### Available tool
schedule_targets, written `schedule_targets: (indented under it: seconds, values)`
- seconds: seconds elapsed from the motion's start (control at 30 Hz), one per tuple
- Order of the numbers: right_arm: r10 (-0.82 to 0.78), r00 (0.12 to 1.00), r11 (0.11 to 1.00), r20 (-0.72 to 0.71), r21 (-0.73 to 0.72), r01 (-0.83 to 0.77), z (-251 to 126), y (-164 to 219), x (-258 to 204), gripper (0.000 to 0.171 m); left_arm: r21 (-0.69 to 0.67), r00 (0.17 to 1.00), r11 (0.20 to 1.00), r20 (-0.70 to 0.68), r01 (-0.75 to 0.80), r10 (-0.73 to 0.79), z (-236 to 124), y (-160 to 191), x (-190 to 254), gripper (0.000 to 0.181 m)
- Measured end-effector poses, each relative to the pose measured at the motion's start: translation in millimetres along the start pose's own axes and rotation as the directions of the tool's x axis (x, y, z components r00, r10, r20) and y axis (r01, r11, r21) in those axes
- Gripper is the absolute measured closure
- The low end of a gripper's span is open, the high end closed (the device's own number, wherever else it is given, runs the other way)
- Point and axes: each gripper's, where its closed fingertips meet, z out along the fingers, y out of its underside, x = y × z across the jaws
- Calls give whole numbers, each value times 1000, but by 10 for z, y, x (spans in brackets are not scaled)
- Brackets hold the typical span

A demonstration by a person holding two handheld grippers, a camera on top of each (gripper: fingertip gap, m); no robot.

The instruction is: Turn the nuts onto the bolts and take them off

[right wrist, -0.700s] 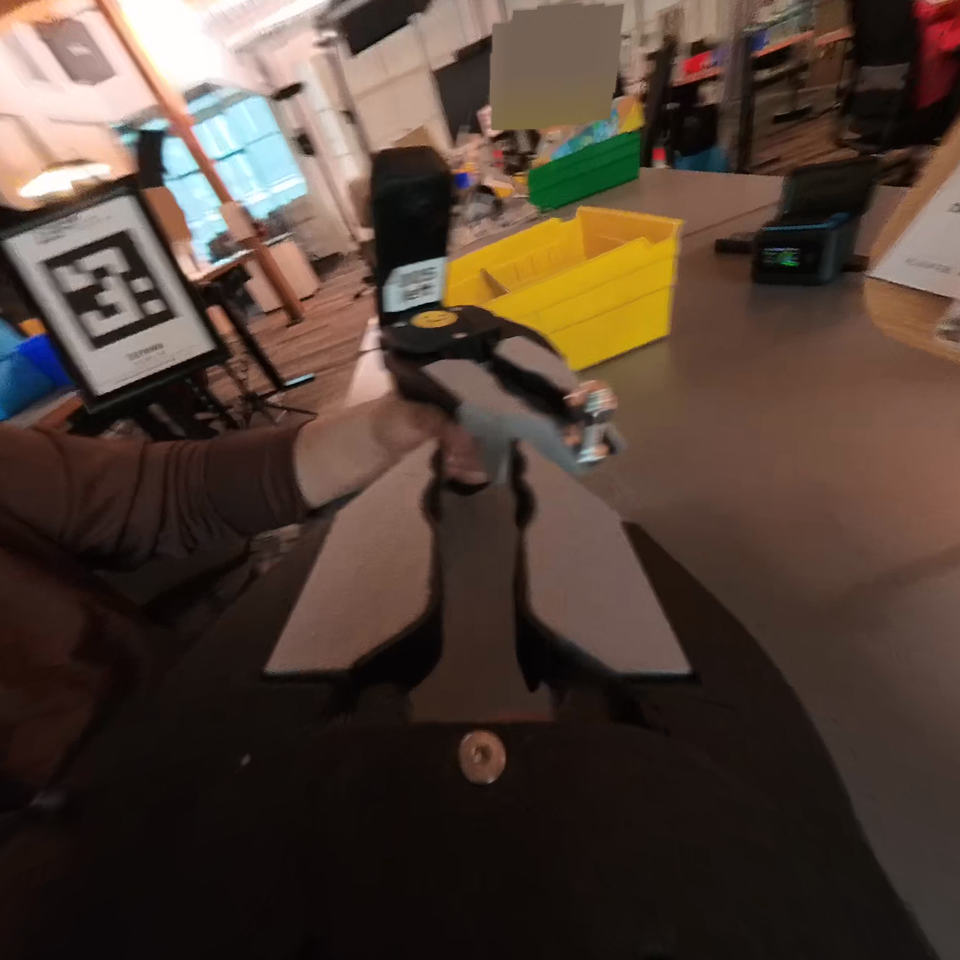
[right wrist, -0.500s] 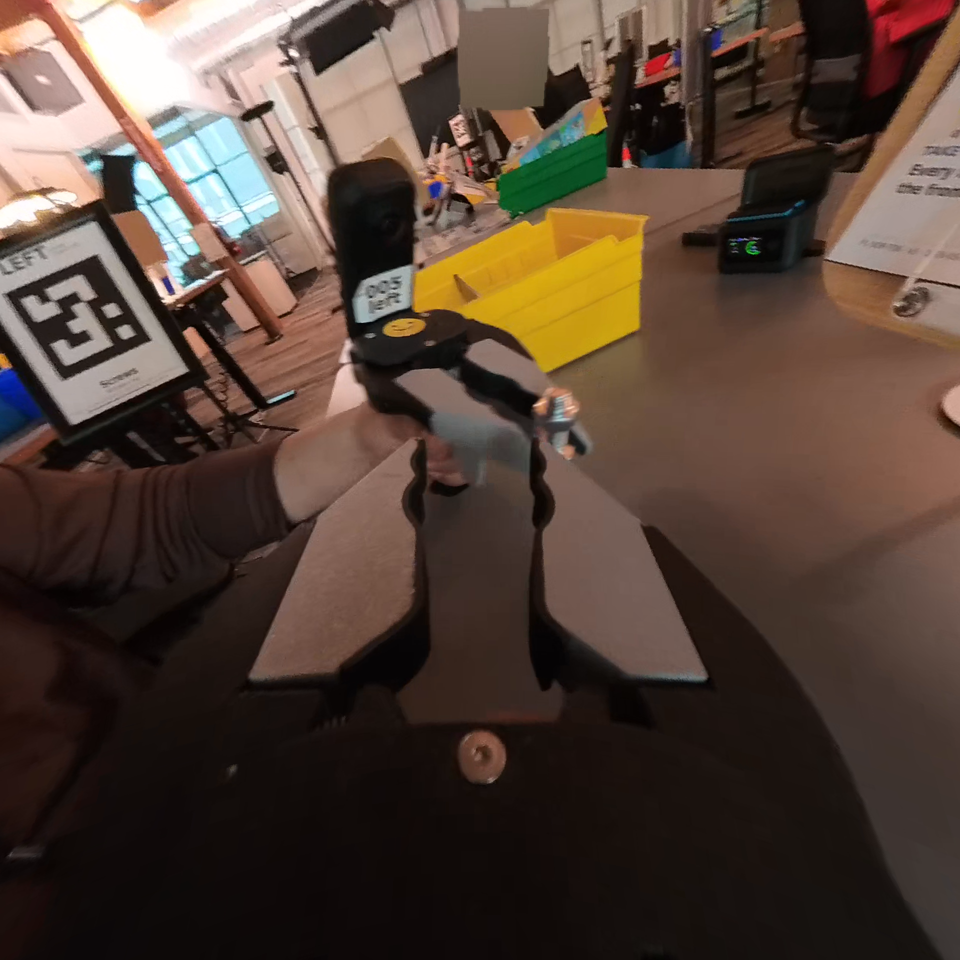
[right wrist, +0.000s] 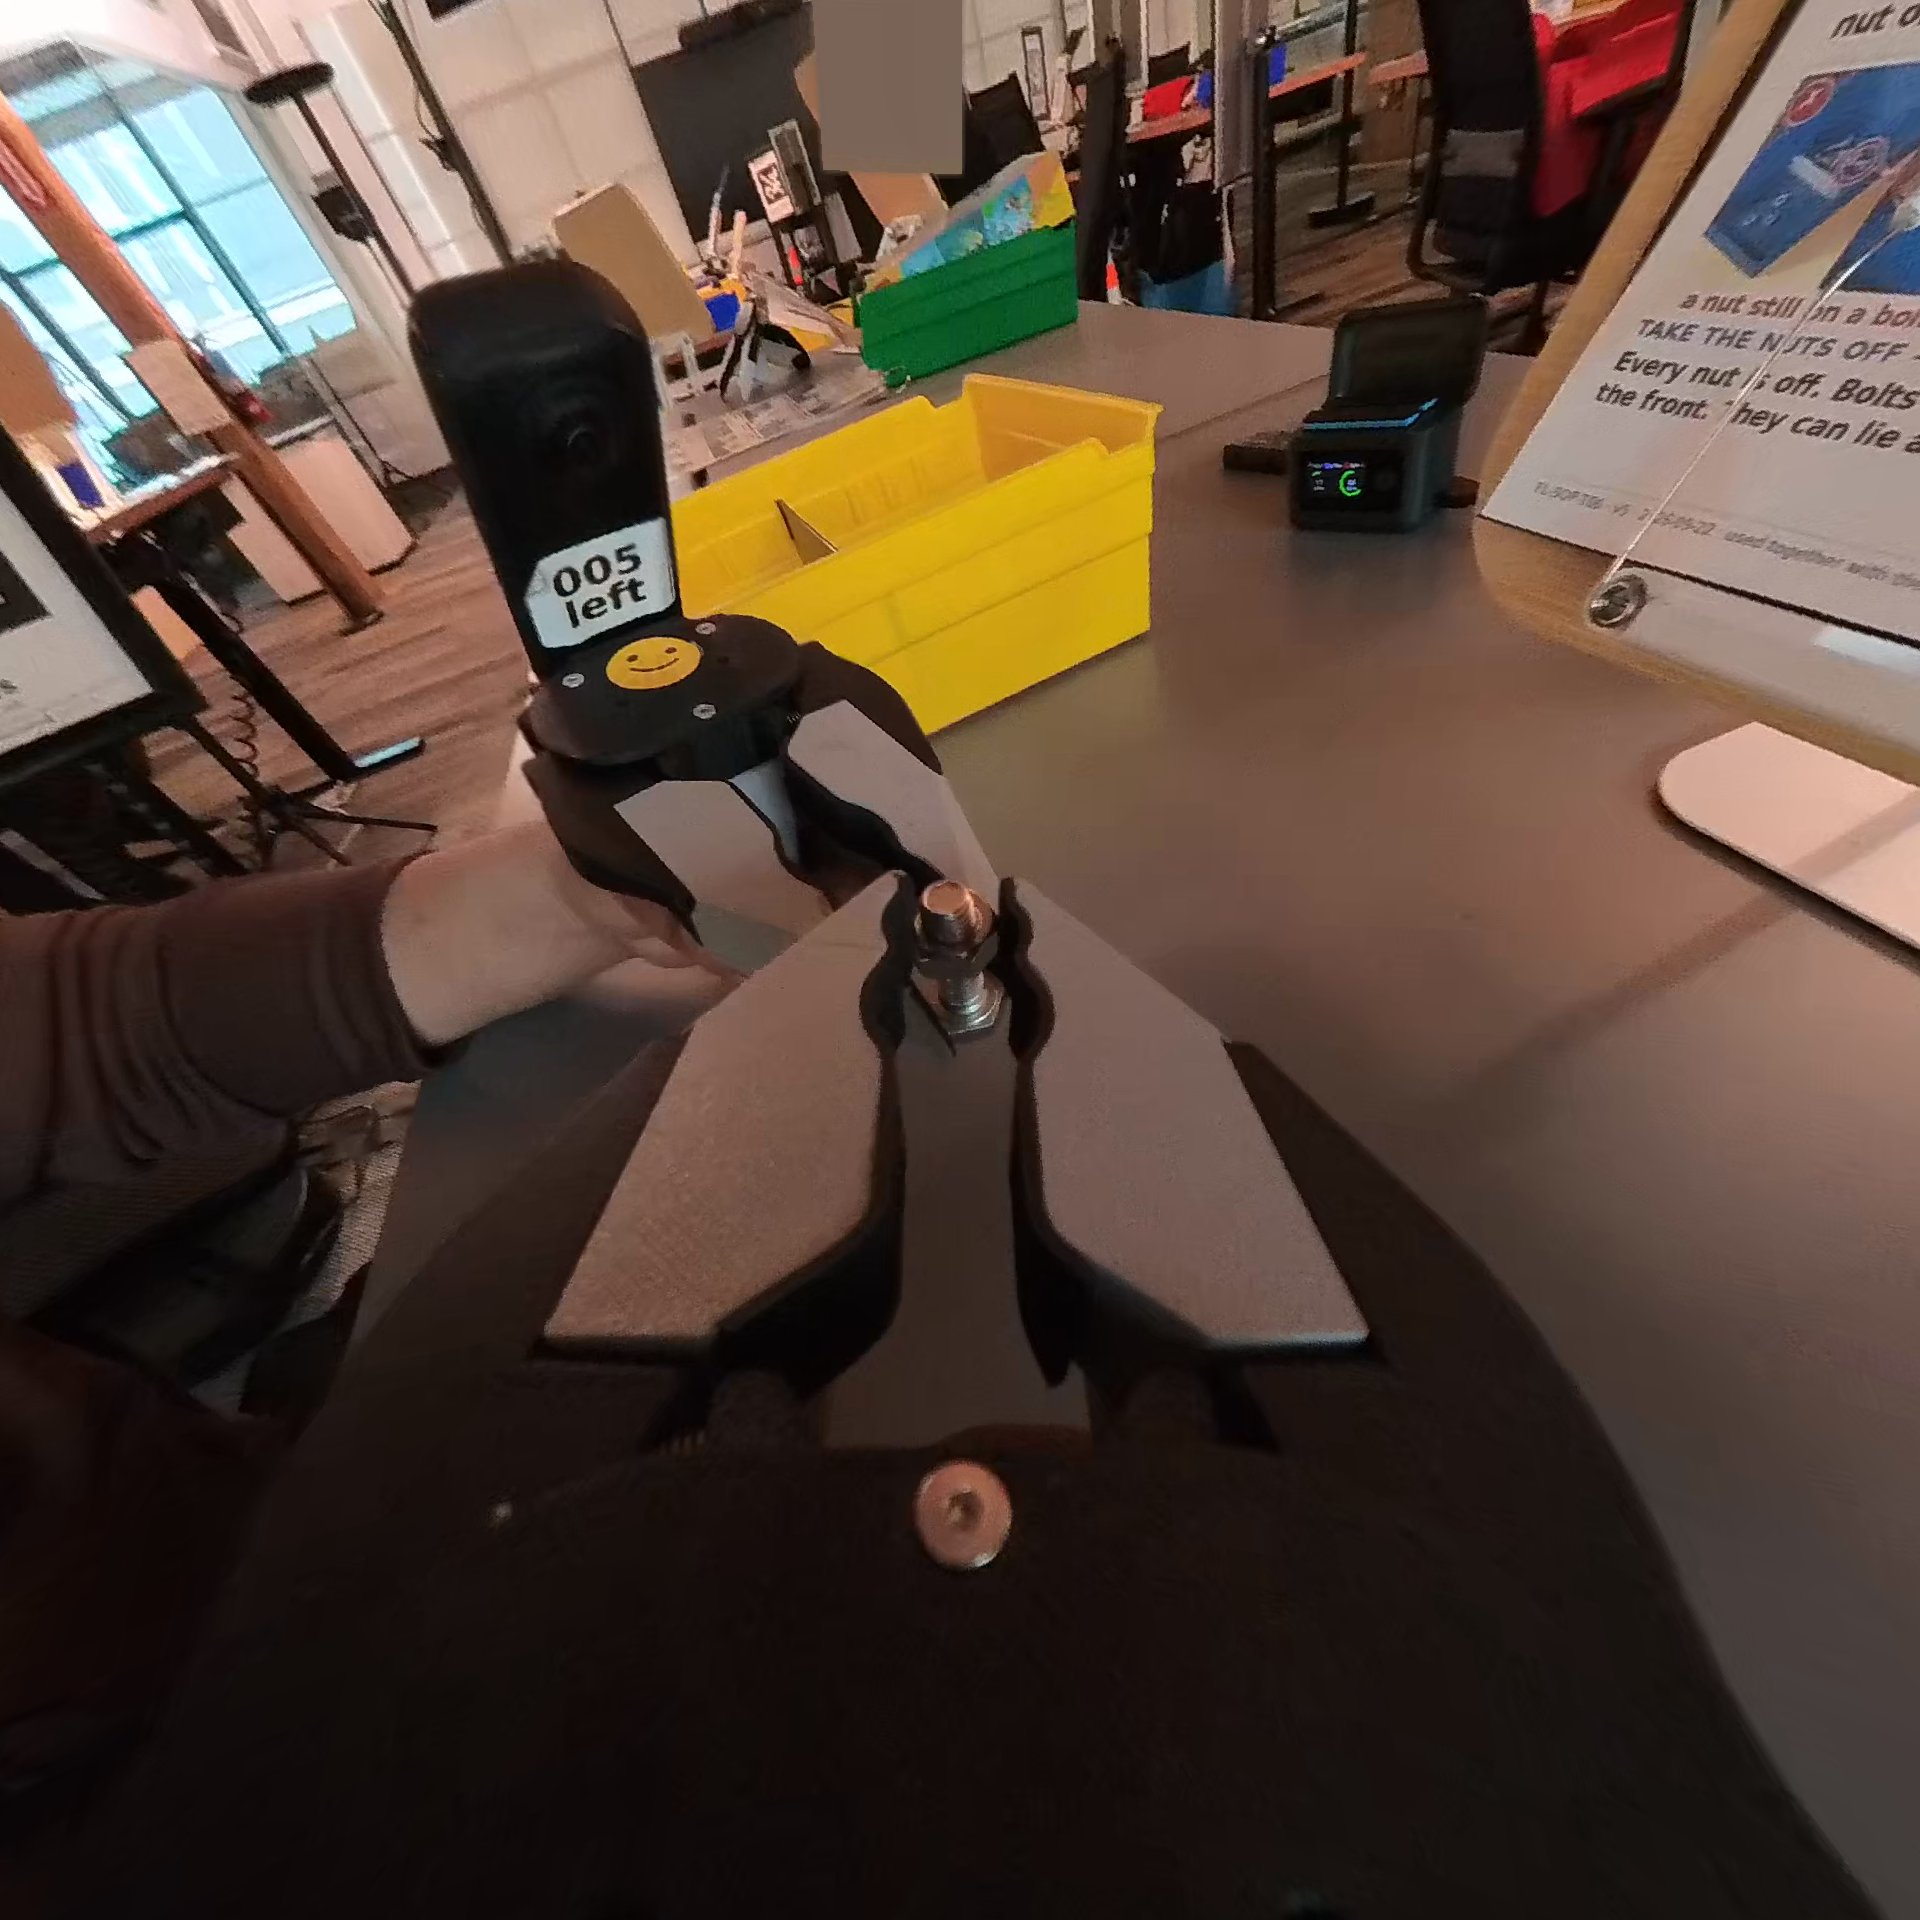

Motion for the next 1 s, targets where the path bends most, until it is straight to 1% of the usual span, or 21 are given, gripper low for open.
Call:
schedule_targets:
  seconds: [0.17, 0.4, 0.47, 0.57, 0.63, 0.73, 0.77, 0.83, 0.9, 0.93, 1.0]
  values:
    - [-45, 998, 999, -51, -14, 45, -3, 8, 37, 160, -9, 998, 999, -13, 54, -54, 4, 33, -13, 165]
    - [-113, 981, 994, -155, -15, 112, -150, -93, 152, 161, -44, 999, 998, 18, 45, -44, -13, 104, -82, 160]
    - [-163, 969, 987, -185, -17, 162, -214, -173, 140, 161, -57, 998, 997, 36, 55, -53, -12, 129, -139, 160]
    - [-252, 931, 966, -263, -13, 257, -369, -411, 53, 162, -37, 997, 997, 45, 70, -69, -50, 109, -188, 161]
    - [-298, 899, 950, -322, -8, 312, -564, -650, -55, 166, -36, 996, 998, 65, 60, -57, -65, 102, -224, 161]
    - [-329, 843, 932, -425, -4, 362, -1012, -1012, -144, 166, -37, 992, 999, 120, 36, -31, -100, 98, -316, 163]
    - [-327, 821, 933, -468, -20, 360, -1187, -1085, -106, 166, -35, 992, 999, 119, 40, -36, -104, 93, -317, 163]
    - [-328, 746, 936, -580, -92, 340, -1589, -1144, 138, 166, -29, 992, 998, 116, 53, -49, -105, 86, -316, 163]
    - [-293, 681, 955, -671, -163, 249, -1996, -1047, 521, 166, -31, 992, 998, 119, 52, -48, -103, 87, -315, 163]
    - [-267, 658, 964, -704, -203, 174, -2175, -914, 743, 166, -34, 992, 998, 122, 47, -43, -101, 90, -315, 163]
    - [-233, 599, 957, -766, -290, 1, -2493, -521, 1195, 166, -43, 992, 998, 126, 38, -32, -95, 100, -309, 164]
